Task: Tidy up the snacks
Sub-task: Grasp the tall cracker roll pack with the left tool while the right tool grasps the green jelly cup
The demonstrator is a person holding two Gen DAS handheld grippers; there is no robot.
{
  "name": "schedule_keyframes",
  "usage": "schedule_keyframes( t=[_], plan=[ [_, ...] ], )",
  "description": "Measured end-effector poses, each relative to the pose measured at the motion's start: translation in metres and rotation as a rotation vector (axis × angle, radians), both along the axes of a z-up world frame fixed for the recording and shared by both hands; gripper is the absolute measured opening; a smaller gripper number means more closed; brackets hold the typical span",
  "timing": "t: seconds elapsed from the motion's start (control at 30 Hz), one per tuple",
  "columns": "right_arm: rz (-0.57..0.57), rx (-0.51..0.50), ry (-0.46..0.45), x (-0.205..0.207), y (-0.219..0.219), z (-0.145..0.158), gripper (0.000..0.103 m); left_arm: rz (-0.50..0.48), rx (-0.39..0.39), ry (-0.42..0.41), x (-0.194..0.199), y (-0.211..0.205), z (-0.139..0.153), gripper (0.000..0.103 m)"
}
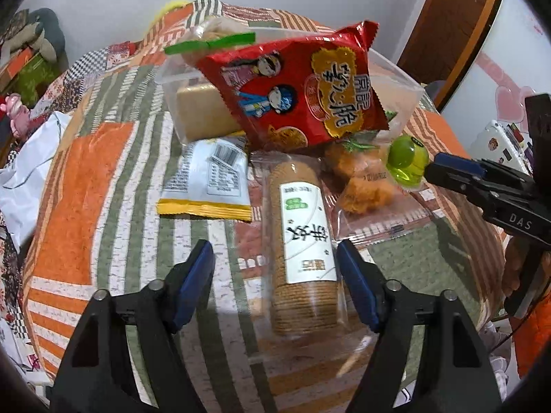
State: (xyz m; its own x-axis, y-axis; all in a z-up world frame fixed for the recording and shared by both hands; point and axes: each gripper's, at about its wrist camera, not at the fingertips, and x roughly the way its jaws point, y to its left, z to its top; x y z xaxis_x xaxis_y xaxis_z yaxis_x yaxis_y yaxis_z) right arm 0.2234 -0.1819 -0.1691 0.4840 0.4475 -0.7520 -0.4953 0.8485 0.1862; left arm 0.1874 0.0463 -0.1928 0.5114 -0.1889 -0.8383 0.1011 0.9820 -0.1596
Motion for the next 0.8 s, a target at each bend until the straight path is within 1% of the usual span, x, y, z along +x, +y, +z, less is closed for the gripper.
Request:
schedule_keyframes(
  t=[0.03, 0.1, 0.17, 0.3, 0.47, 0.57, 0.6, 0.63, 0.8],
  plan=[
    [0.002, 0.000, 0.001, 0.001, 0.001, -0.001, 0.041, -0.010, -0.006, 0.011, 0.002, -0.002, -0.003, 0.062],
    [0.005, -0.006, 0.002, 0.004, 0.004, -0.002, 0.041, -0.017, 0.004, 0.008, 0.002, -0.007, -0.006, 0.062],
    [0.008, -0.013, 0.003, 0.006, 0.006, -0.003, 0.041, -0.030, 0.020, -0.009, 0.004, -0.012, -0.006, 0.058],
    [0.010, -0.038, 0.001, 0.013, 0.009, -0.007, 0.041, -0.025, -0.004, -0.014, 0.012, -0.013, -0.008, 0.058],
    [0.008, -0.022, 0.033, 0.022, 0.010, -0.013, 0.043, -0.015, -0.008, -0.037, 0.018, -0.011, -0.010, 0.054],
    [0.006, -0.010, 0.047, 0.026, 0.010, -0.016, 0.044, -0.011, 0.002, -0.058, 0.014, -0.015, -0.010, 0.047],
    [0.003, -0.007, 0.048, 0.027, 0.010, -0.016, 0.044, -0.014, 0.002, -0.062, 0.013, -0.016, -0.010, 0.041],
    [0.003, -0.006, 0.049, 0.028, 0.010, -0.016, 0.044, -0.015, 0.008, -0.066, 0.011, -0.017, -0.010, 0.040],
    [-0.003, 0.005, 0.041, 0.026, 0.009, -0.015, 0.044, -0.009, 0.017, -0.071, 0.005, -0.021, -0.008, 0.039]
  ],
)
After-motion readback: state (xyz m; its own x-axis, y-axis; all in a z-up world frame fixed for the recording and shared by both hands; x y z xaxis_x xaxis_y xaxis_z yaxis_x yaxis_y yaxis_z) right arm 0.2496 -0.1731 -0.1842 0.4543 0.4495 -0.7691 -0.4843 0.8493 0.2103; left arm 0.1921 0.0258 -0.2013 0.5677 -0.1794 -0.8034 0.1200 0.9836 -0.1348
